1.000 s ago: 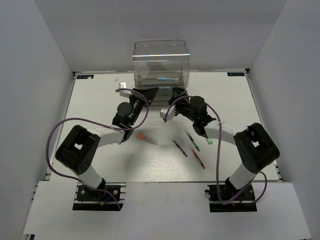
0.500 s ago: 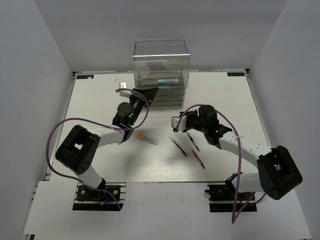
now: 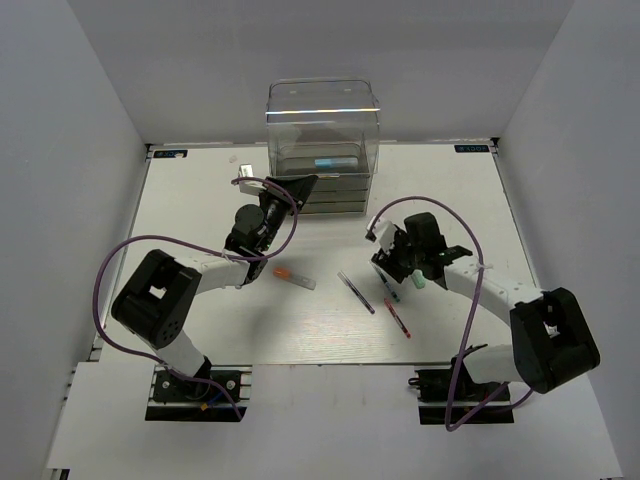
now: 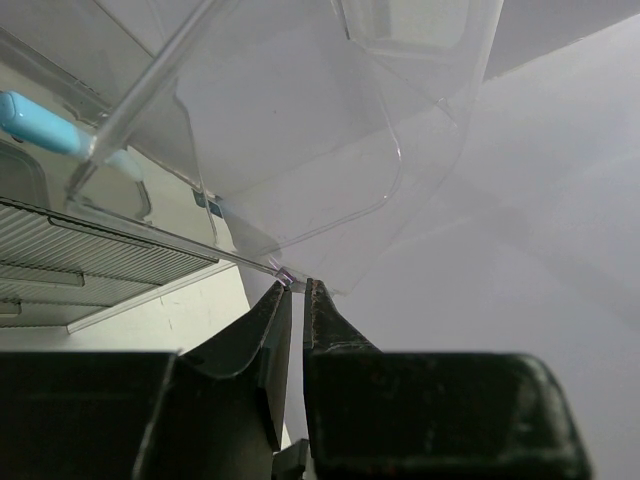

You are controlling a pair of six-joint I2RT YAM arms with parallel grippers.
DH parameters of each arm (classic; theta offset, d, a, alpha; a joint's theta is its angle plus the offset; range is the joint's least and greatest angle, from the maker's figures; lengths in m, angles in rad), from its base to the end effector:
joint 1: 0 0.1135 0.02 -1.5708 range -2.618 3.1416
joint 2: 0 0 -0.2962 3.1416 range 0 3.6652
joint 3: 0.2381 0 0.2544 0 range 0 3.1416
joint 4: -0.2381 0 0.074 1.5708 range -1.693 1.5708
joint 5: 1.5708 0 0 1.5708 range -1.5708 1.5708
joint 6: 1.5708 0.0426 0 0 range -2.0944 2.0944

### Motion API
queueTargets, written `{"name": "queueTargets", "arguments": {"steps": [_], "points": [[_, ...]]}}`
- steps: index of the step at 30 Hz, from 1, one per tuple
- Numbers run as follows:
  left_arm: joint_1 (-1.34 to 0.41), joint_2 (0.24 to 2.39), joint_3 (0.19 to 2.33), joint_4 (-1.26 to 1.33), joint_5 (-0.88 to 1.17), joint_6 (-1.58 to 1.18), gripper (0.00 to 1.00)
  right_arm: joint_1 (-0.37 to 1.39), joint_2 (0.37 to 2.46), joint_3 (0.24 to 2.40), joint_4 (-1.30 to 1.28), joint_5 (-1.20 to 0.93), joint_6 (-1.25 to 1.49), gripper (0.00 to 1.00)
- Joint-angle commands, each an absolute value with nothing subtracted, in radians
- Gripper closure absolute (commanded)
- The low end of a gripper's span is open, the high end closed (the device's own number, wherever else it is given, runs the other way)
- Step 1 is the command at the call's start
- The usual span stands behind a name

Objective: Sort the stationery into containers
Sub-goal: Pick up the pen from the center of the board.

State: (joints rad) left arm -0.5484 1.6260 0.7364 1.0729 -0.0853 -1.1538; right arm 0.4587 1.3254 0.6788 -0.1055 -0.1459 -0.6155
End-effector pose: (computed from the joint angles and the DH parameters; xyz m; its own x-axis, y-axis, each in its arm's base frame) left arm 0.3032 -0.1810 0.2762 -0.3466 -0.8558 -0.3840 0.3236 0.2752 -0.9053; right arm 0.2361 0.1235 0.2204 -0.1923 -0.7320 -0.6536 -0.7891 0.5113 -0.3405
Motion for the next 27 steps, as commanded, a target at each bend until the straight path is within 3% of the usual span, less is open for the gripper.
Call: {"name": "queueTargets", "arguments": {"steps": [1,14,27], "points": [[-0.549,1.603,0.772,1.112,-0.071,-1.152,1.00,0.434,1.330,0.736,-0.172,-0.087,-0.480,0.36],[-0.549,1.612,0.762,1.121,-0.071,-1.152,1.00,0.377,1.376,0.742,-0.291,0.124,-0.350,0.40],[-0.549,1.612,0.744,1.121,-0.071,-1.161,1.00,0.318,1.450,0.719,-0.383,-0.047,-0.327,0.44]]}}
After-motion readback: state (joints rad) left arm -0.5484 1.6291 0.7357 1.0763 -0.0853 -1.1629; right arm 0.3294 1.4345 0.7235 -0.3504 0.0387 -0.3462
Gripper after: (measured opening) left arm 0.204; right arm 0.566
